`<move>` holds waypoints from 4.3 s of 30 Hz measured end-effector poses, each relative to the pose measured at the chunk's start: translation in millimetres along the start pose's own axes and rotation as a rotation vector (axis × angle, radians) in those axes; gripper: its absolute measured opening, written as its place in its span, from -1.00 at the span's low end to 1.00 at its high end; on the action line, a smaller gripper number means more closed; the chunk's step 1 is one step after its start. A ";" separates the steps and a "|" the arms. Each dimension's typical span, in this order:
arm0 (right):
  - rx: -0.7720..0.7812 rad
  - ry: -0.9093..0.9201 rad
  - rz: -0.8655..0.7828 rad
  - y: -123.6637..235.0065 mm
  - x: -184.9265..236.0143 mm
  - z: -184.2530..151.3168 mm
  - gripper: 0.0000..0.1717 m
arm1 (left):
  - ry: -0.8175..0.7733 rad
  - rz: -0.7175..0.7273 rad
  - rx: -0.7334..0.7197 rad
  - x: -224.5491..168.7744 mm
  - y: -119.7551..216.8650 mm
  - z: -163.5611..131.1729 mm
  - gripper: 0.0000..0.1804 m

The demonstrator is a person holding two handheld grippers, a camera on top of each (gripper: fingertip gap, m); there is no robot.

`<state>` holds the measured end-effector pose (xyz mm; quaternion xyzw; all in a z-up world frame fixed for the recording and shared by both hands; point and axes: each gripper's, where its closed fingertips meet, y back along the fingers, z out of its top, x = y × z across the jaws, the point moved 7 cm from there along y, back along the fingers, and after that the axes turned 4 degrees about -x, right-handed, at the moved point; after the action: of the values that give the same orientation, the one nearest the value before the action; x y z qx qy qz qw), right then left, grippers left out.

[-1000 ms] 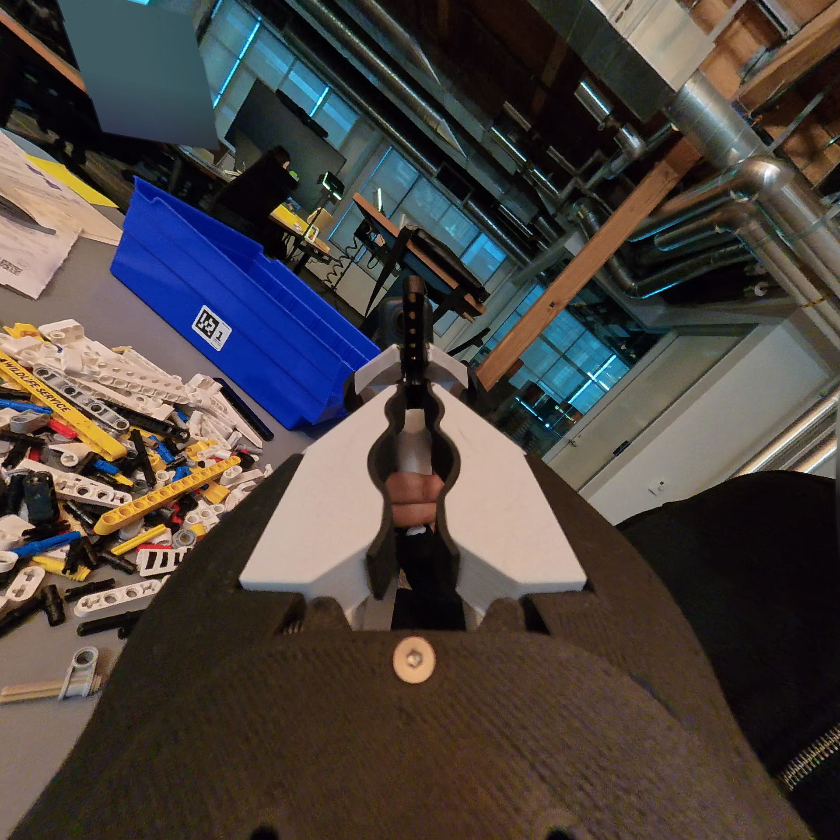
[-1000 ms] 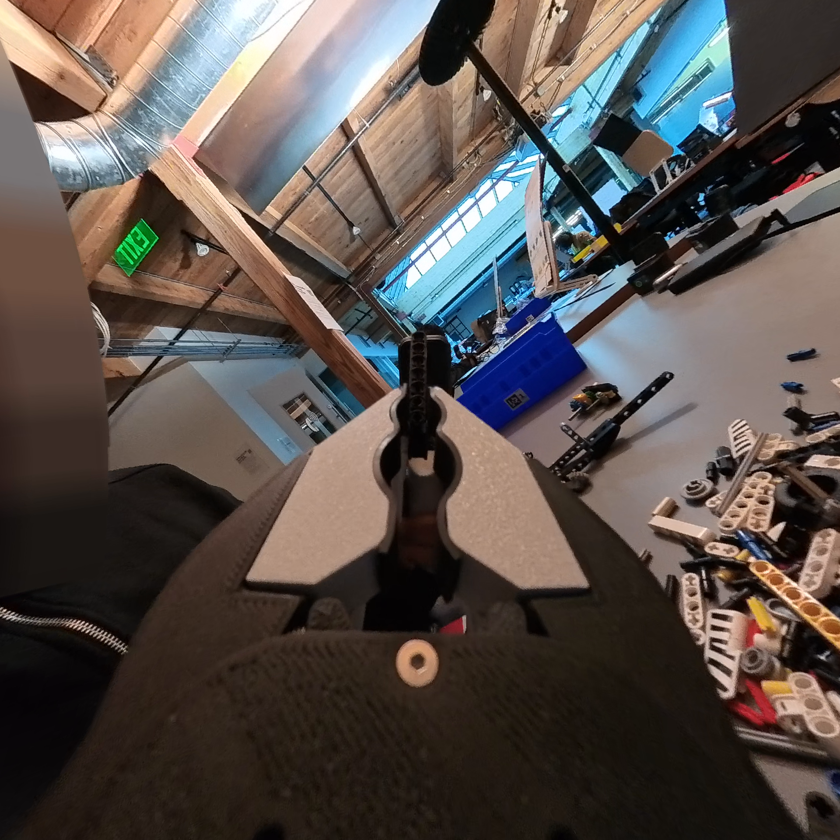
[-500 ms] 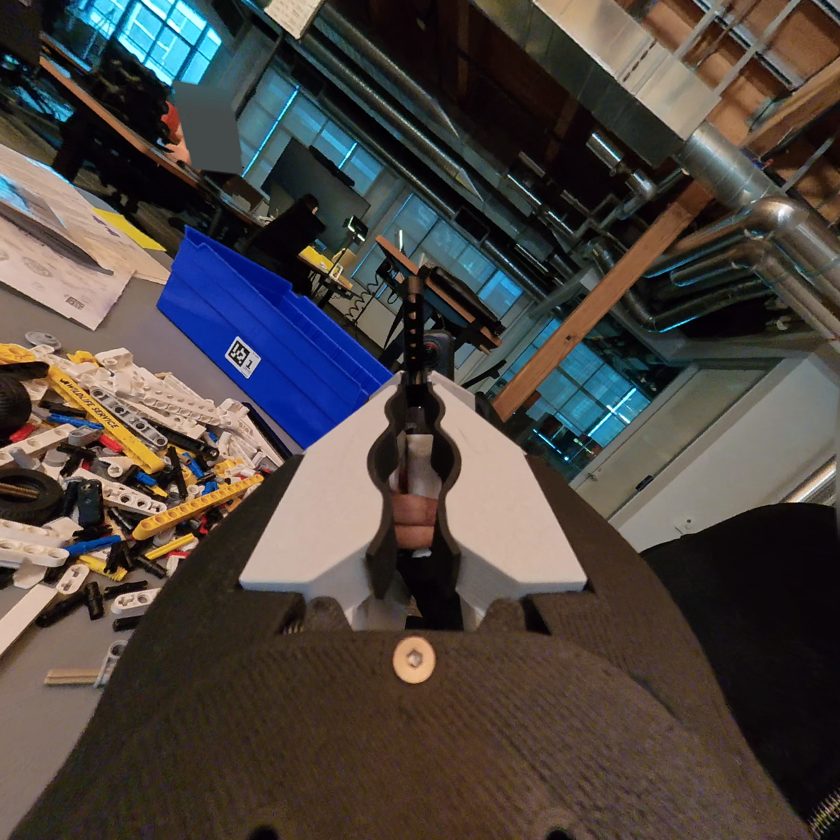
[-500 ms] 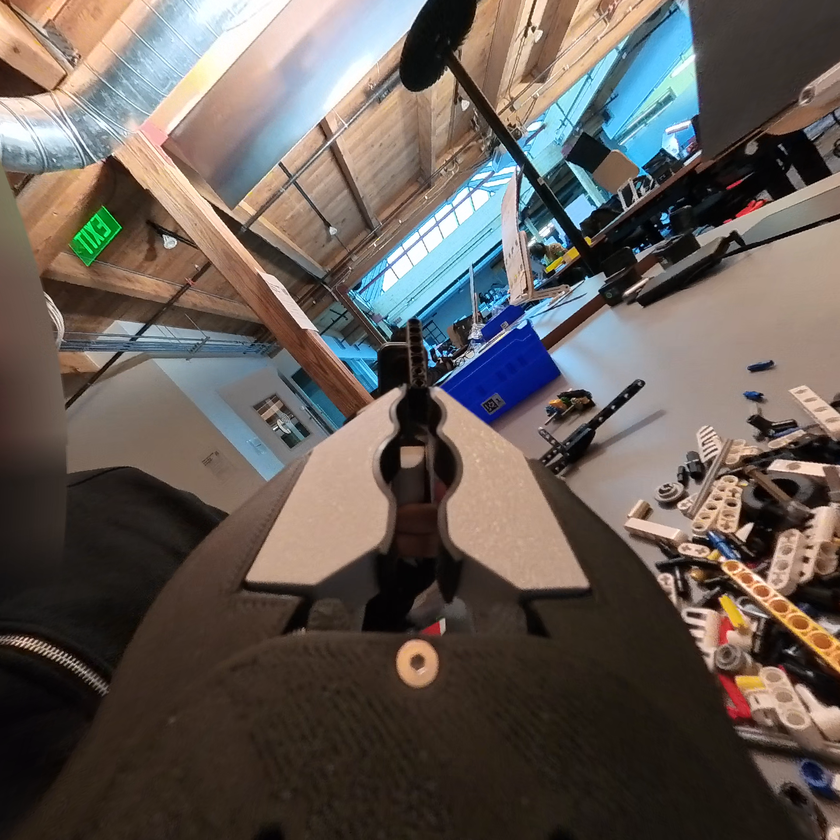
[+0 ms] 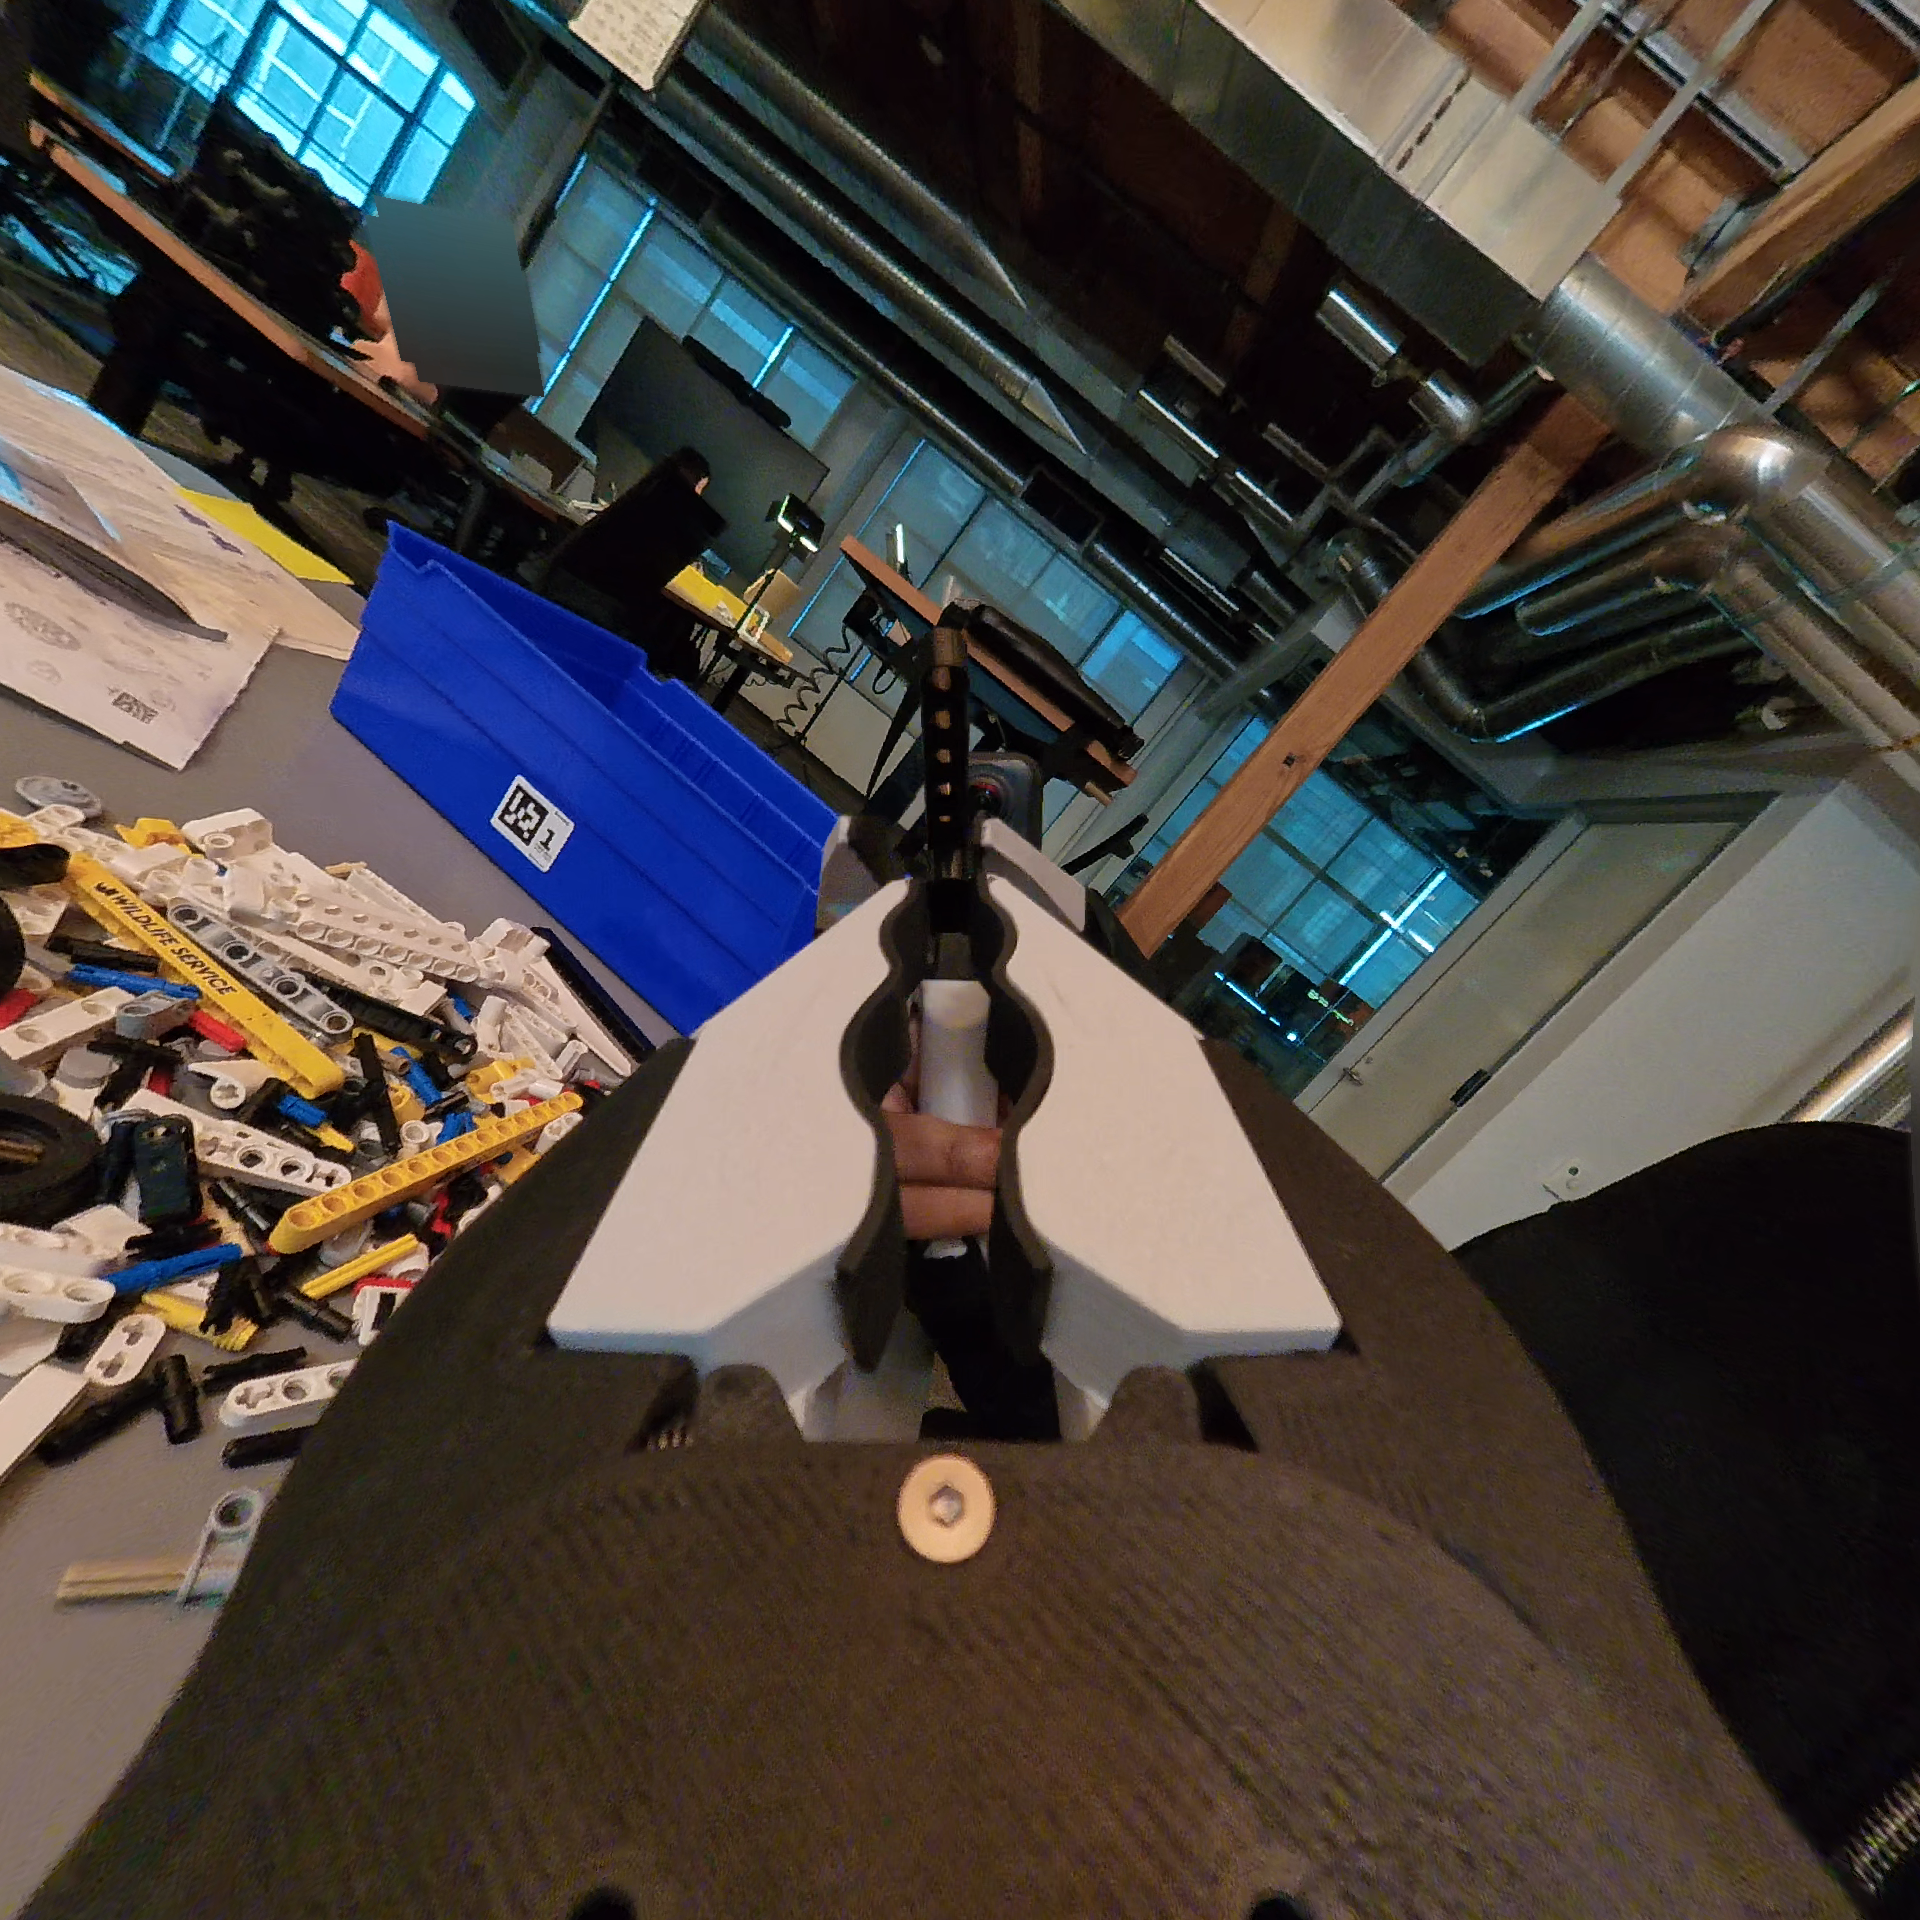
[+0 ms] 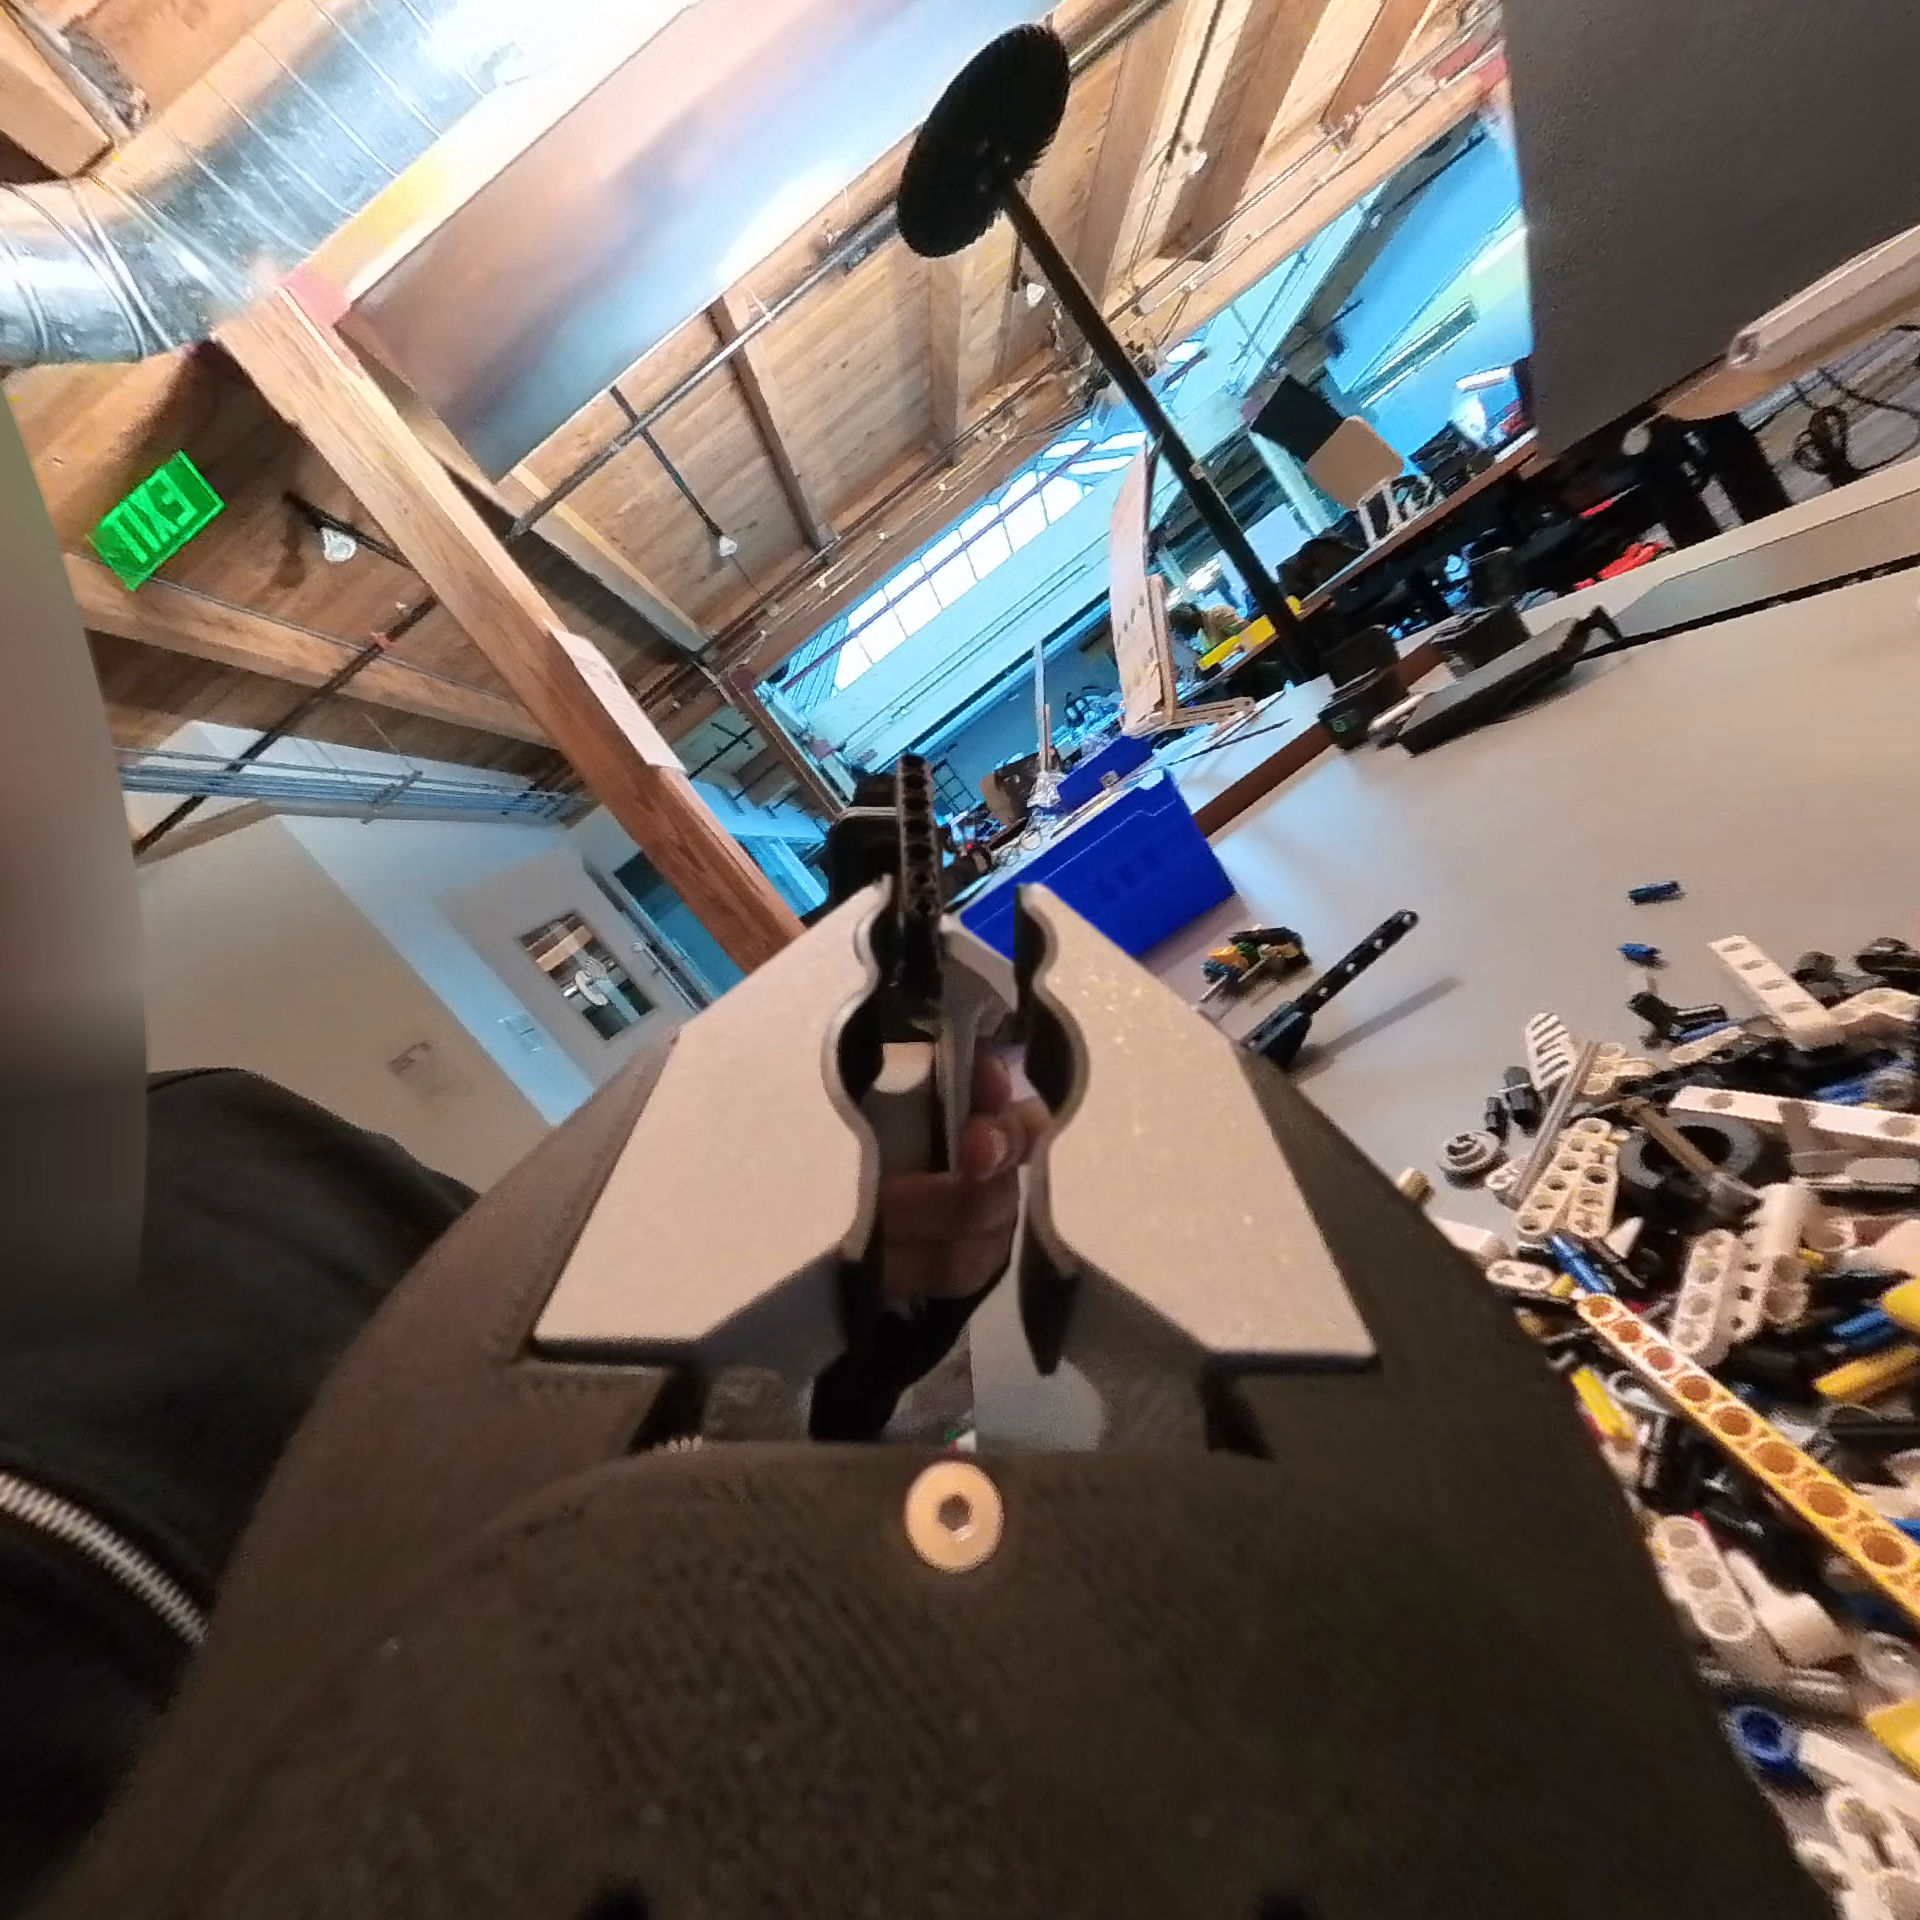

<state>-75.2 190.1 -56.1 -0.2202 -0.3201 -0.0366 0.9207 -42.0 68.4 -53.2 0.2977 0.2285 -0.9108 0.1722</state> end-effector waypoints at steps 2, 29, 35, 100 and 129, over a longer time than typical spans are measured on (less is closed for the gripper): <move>0.025 -0.005 0.025 -1.9 1.8 -2.6 -0.83 | -0.007 -0.004 0.003 -1.3 -0.6 0.2 -0.95; 0.059 0.210 0.074 -7.3 29.1 -2.4 -0.95 | -0.078 -0.047 -0.049 -18.1 4.3 -3.8 -0.95; -0.074 -0.023 0.088 -17.1 26.0 -4.2 -0.97 | 0.020 0.006 -0.146 -21.6 7.5 -1.3 -0.94; 0.134 0.183 -0.191 2.6 14.4 8.8 -0.95 | 0.020 0.057 -0.207 -22.7 54.1 4.6 -0.91; 0.053 -0.136 0.148 -39.1 8.4 -40.3 -0.98 | 0.050 0.062 -0.158 -10.9 51.2 -6.9 -0.93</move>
<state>-53.5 138.2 -64.3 -0.2207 -0.3657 0.0549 0.9025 -7.5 31.1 -67.4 0.3128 0.2945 -0.8764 0.2175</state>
